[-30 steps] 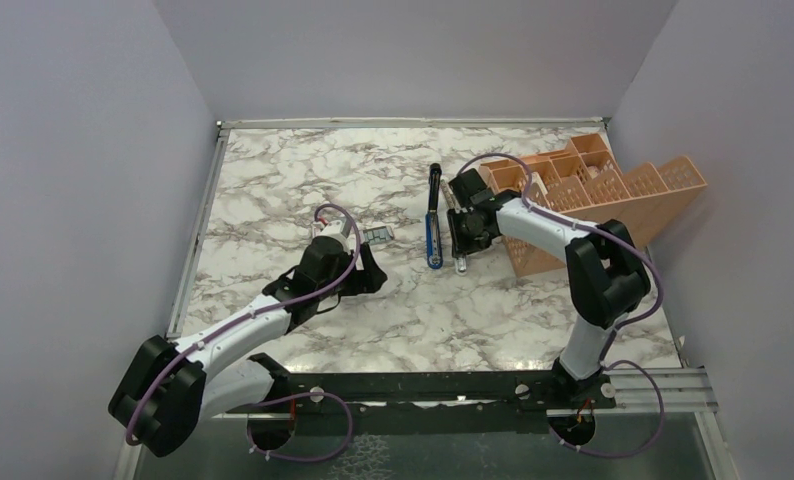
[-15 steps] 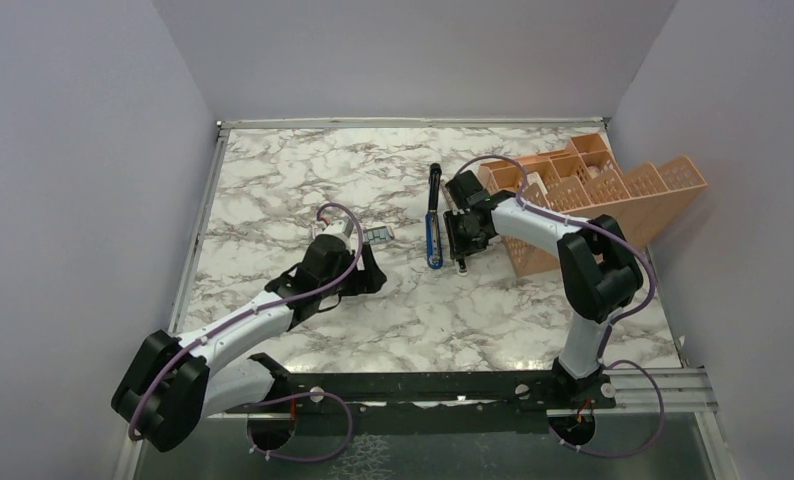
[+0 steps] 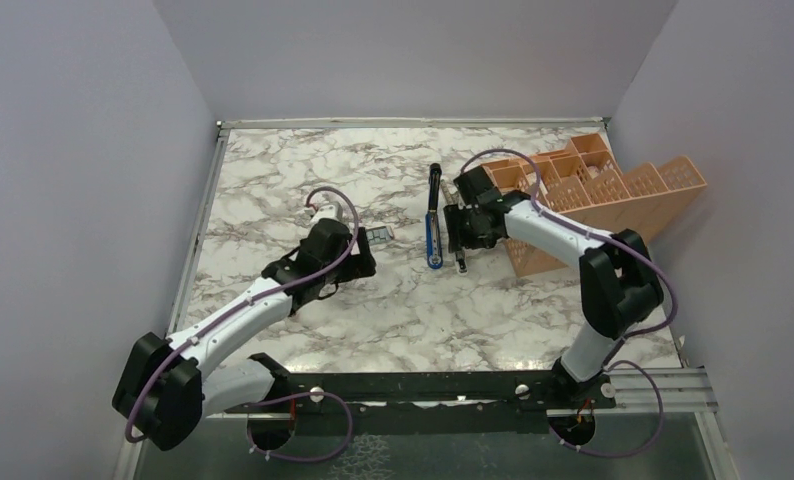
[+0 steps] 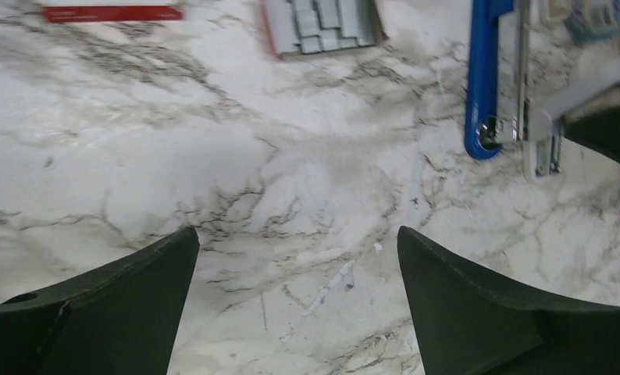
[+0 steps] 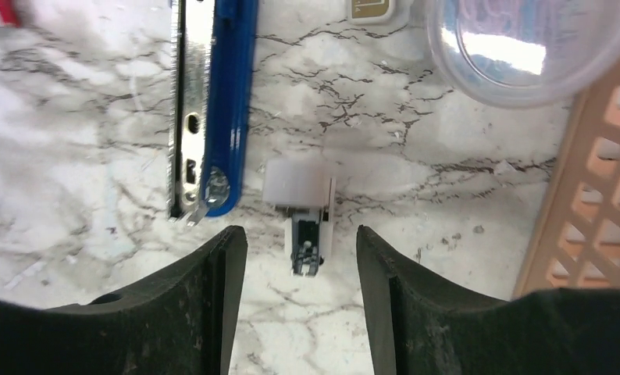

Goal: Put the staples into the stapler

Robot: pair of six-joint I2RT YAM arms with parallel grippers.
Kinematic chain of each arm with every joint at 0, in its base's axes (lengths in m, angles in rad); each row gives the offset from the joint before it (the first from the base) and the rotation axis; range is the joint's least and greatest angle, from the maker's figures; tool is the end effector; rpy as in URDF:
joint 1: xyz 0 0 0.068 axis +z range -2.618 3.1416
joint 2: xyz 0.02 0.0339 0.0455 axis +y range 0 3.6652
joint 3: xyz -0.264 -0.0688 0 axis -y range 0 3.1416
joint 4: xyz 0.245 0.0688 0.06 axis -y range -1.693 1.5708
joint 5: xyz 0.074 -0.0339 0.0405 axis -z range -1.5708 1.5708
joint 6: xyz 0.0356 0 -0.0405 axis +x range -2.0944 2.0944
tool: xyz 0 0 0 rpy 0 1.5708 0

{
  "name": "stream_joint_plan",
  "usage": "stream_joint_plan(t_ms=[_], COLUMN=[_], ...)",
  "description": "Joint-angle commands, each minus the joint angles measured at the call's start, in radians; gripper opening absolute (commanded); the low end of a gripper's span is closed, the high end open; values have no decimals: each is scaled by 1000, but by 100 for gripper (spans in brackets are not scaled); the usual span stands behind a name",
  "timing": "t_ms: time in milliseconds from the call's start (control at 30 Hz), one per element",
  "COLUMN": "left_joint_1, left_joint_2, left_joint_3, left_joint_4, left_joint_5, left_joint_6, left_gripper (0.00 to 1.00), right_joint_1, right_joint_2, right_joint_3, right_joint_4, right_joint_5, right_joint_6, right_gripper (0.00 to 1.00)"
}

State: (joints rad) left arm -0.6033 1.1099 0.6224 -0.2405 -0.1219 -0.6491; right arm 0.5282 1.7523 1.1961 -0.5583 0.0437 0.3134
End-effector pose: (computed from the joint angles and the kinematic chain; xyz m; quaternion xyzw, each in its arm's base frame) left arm 0.1908 -0.1262 0.2155 -0.0458 0.9100 -0.1942 0.3634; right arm 0.3080 0.1779 0.1964 -0.0995 0.9688 0.0729 0.2151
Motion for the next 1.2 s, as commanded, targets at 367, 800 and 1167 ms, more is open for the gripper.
stream_joint_plan(t_ms=[367, 800, 1167], left_joint_1=[201, 234, 235], left_joint_2=[-117, -46, -75], left_joint_3=[29, -60, -61], left_joint_4=[-591, -528, -436], left_joint_5=[-494, -404, -231], left_joint_6=[-446, -471, -357], left_gripper=[97, 69, 23], right_joint_1=[-5, -5, -5], right_joint_2=[-277, -286, -311], right_joint_3=[-116, -149, -170], right_joint_4=[84, 97, 112], right_joint_5=[-68, -119, -131], right_joint_6=[42, 61, 84], right_gripper=[59, 59, 58])
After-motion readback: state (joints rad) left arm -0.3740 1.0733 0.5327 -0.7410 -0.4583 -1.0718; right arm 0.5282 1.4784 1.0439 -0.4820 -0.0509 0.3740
